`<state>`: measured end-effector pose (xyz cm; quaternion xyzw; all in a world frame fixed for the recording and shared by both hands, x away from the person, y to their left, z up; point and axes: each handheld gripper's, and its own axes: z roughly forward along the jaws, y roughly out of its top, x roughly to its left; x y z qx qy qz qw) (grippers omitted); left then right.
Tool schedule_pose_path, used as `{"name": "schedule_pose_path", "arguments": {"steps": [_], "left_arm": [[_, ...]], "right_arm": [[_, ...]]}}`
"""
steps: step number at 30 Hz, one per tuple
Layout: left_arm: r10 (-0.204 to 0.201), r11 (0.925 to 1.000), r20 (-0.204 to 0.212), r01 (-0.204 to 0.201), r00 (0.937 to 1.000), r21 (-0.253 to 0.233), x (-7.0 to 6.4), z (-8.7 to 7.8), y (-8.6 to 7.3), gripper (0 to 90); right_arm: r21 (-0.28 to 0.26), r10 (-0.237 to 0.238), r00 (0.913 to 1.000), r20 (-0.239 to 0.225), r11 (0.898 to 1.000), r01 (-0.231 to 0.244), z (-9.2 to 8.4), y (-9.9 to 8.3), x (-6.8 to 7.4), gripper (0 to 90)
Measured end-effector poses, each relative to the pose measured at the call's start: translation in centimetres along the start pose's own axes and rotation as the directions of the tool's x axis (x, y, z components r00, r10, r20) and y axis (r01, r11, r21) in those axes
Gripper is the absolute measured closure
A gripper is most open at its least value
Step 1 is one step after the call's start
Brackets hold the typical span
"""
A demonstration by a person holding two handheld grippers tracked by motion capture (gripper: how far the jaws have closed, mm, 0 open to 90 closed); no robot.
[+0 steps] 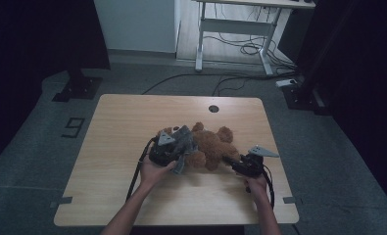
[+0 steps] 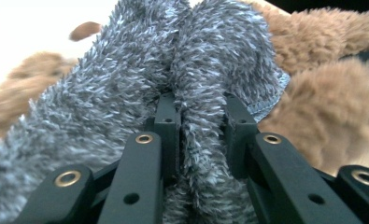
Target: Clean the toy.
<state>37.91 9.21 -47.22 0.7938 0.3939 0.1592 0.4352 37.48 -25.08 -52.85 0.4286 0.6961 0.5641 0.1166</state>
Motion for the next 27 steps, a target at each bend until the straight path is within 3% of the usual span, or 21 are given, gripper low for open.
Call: {"name": "schedule_pose_path", "arguments": {"steps": [4, 7, 11, 15, 21, 27], "left_arm": [[0.002, 0.9999, -0.057, -0.003, 0.9984, -0.015, 1.3, -2.0, -1.1, 71.6], [-0.03, 0.9994, -0.093, 0.029, 0.9952, -0.018, 2.9, -3.2, -2.1, 71.7], [-0.08, 0.9967, -0.116, 0.081, 0.9901, 0.004, 4.7, -3.5, -3.8, 71.9], [-0.116, 0.9927, -0.119, 0.119, 0.9861, 0.02, 5.7, -3.2, -5.0, 71.8], [-0.122, 0.9925, -0.114, 0.122, 0.986, -0.003, 5.6, -4.1, -4.5, 71.8], [-0.072, 0.995, -0.06, 0.067, 0.9956, -0.073, 3.3, -4.8, -1.3, 71.7]], "right_arm": [[0.002, 0.0, 1.0, -0.001, 1.0, 0.0, 0.0, 0.0, -0.1, 56.2], [0.0, 0.004, 1.0, -0.006, 1.0, -0.004, 0.1, 0.0, -0.2, 56.2], [0.0, 0.007, 0.9999, -0.009, 1.0, -0.007, 0.1, 0.0, -0.2, 56.1], [-0.001, 0.011, 0.9999, -0.01, 1.0, -0.011, 0.1, -0.1, -0.2, 56.1], [0.002, 0.019, 0.9998, -0.011, 1.0, -0.019, 0.2, -0.1, -0.3, 56.2], [0.0, 0.023, 0.9997, -0.009, 1.0, -0.023, 0.2, -0.2, -0.3, 56.2]]}}
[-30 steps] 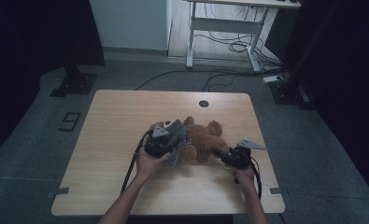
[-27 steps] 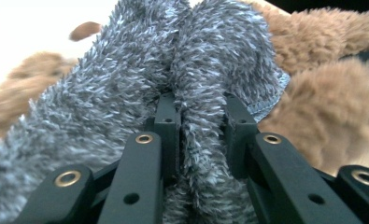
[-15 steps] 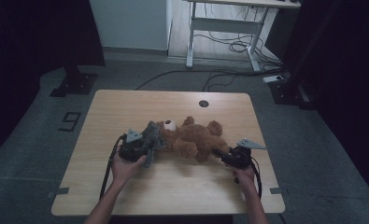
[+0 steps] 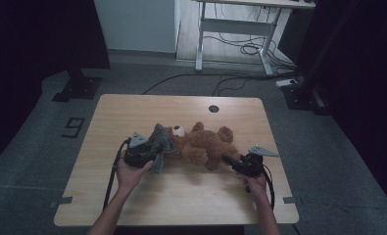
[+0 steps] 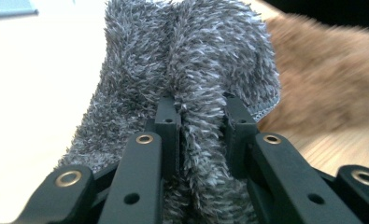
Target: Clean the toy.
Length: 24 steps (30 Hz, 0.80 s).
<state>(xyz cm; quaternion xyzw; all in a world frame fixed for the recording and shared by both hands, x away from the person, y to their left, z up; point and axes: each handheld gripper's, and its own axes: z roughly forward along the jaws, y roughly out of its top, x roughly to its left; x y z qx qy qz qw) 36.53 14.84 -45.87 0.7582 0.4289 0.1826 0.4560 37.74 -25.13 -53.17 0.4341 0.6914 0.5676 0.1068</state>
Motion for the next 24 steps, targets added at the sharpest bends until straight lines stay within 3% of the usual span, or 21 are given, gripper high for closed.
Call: {"name": "schedule_pose_path", "arguments": {"steps": [3, 8, 10, 14, 16, 19, 24], "left_arm": [[0.049, 0.9987, 0.035, -0.048, 0.9982, -0.015, -1.9, 1.1, 2.5, 71.7], [0.069, 0.9976, 0.096, -0.069, 0.9929, -0.003, -4.4, 4.1, 5.2, 71.6], [0.074, 0.997, 0.115, -0.076, 0.9906, 0.016, -5.3, 5.3, 5.5, 71.6], [0.09, 0.988, 0.172, -0.109, 0.981, 0.109, -7.3, 8.0, 4.3, 71.6], [0.11, 0.9835, 0.173, -0.133, 0.9787, 0.123, -8.0, 8.5, 3.1, 71.6], [0.107, 0.9848, 0.183, -0.129, 0.9773, 0.116, -8.2, 8.1, 1.9, 71.7], [0.111, 0.9804, 0.19, -0.139, 0.9755, 0.14, -8.0, 7.5, 0.3, 71.9]], "right_arm": [[0.0, 0.0, 1.0, 0.001, 1.0, 0.0, 0.0, 0.0, 0.1, 56.2], [0.002, 0.002, 1.0, 0.0, 1.0, -0.002, 0.0, 0.0, 0.0, 56.2], [0.002, 0.003, 1.0, 0.0, 1.0, -0.003, 0.1, -0.1, 0.0, 56.3], [0.003, 0.003, 1.0, -0.001, 1.0, -0.003, 0.1, -0.1, 0.1, 56.4], [0.006, 0.008, 1.0, -0.004, 1.0, -0.008, 0.0, -0.1, 0.1, 56.6], [0.014, 0.02, 0.9997, -0.016, 1.0, -0.02, 0.0, -0.1, 0.0, 56.9], [0.016, 0.022, 0.9996, -0.017, 1.0, -0.022, 0.1, -0.1, 0.2, 57.0]]}}
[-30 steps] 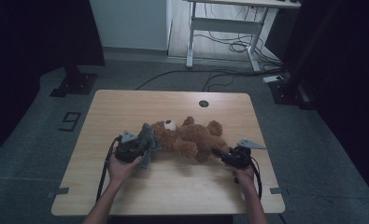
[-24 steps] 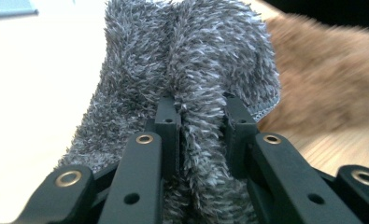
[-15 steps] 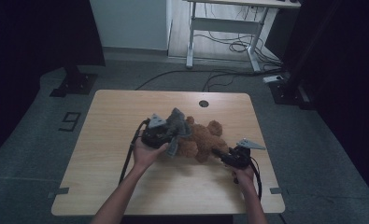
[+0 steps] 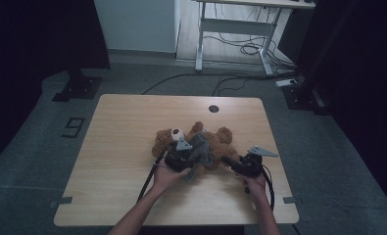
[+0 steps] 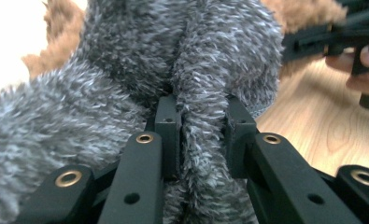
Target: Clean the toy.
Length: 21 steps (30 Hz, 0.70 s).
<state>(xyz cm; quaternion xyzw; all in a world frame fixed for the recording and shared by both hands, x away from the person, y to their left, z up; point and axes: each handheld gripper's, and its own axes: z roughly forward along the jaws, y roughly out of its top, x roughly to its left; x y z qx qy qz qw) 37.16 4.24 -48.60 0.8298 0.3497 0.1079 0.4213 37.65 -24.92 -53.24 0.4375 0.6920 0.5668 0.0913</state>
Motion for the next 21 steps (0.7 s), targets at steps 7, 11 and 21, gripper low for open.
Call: {"name": "schedule_pose_path", "arguments": {"steps": [7, 11, 21], "left_arm": [[0.032, 0.9987, -0.014, -0.032, 0.9994, 0.039, -0.4, 0.1, -1.9, 72.0], [0.026, 0.9986, -0.013, -0.025, 0.9996, 0.045, -0.4, 0.1, -2.7, 72.0], [0.001, 0.9982, 0.011, -0.002, 0.9999, 0.061, -0.4, -0.1, -3.6, 72.0]], "right_arm": [[0.007, -0.01, 0.9999, 0.001, 1.0, 0.01, -0.1, 0.0, 0.0, 57.0], [0.006, -0.012, 0.9999, 0.001, 1.0, 0.012, 0.0, 0.0, 0.0, 56.9], [0.01, -0.008, 1.0, -0.002, 1.0, 0.008, 0.0, -0.1, 0.0, 56.9]]}}
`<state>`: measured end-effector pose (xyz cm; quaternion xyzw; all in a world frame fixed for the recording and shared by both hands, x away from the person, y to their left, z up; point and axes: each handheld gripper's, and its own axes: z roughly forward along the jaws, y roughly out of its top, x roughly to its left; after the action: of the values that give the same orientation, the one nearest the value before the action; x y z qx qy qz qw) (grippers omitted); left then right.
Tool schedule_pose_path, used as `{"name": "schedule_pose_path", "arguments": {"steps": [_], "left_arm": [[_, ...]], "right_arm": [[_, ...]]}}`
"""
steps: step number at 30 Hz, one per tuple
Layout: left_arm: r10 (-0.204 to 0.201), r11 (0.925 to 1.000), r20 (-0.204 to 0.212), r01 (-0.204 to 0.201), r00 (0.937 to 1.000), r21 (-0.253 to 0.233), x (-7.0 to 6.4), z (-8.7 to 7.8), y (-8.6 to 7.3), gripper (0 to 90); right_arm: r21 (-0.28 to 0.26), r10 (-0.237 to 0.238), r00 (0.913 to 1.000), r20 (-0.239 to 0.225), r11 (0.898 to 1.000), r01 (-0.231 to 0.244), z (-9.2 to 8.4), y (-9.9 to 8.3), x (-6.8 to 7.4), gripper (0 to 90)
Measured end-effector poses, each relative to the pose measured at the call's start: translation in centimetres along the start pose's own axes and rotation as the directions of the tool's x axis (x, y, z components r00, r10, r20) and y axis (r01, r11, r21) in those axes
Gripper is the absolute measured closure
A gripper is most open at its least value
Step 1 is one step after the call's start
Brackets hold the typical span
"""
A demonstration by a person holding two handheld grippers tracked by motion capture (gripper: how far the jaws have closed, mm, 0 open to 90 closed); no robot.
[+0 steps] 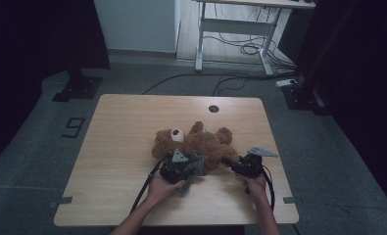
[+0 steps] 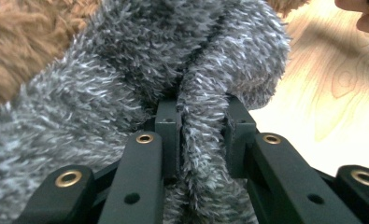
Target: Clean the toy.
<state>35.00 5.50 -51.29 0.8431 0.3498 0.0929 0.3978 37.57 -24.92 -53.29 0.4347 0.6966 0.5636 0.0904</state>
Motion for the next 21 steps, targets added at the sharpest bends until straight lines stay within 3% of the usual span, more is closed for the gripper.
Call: {"name": "schedule_pose_path", "arguments": {"steps": [4, 10, 15, 18, 21], "left_arm": [[-0.001, 0.9983, 0.006, 0.002, 1.0, -0.058, -0.5, -1.1, 1.1, 72.0], [0.043, 0.9917, 0.011, -0.042, 0.999, -0.122, -2.2, -1.5, 5.2, 72.0], [0.065, 0.9944, 0.022, -0.063, 0.9976, -0.085, -3.6, 1.1, 7.1, 71.9], [0.058, 0.9971, 0.019, -0.057, 0.9981, -0.05, -3.7, 2.9, 6.9, 71.7], [0.038, 0.9982, 0.029, -0.037, 0.9988, -0.048, -3.3, 3.4, 6.2, 71.8]], "right_arm": [[-0.002, 0.008, 1.0, -0.003, 1.0, -0.009, 0.0, 0.0, -0.1, 57.0], [-0.01, 0.021, 0.9998, -0.004, 1.0, -0.021, 0.0, -0.1, -0.1, 57.0], [-0.011, 0.024, 0.9997, -0.005, 1.0, -0.024, 0.1, -0.1, -0.1, 57.0], [-0.011, 0.027, 0.9996, -0.005, 1.0, -0.027, 0.0, -0.1, -0.1, 57.3], [-0.006, 0.052, 0.9986, -0.012, 0.999, -0.052, 0.0, 0.0, -0.2, 57.6]]}}
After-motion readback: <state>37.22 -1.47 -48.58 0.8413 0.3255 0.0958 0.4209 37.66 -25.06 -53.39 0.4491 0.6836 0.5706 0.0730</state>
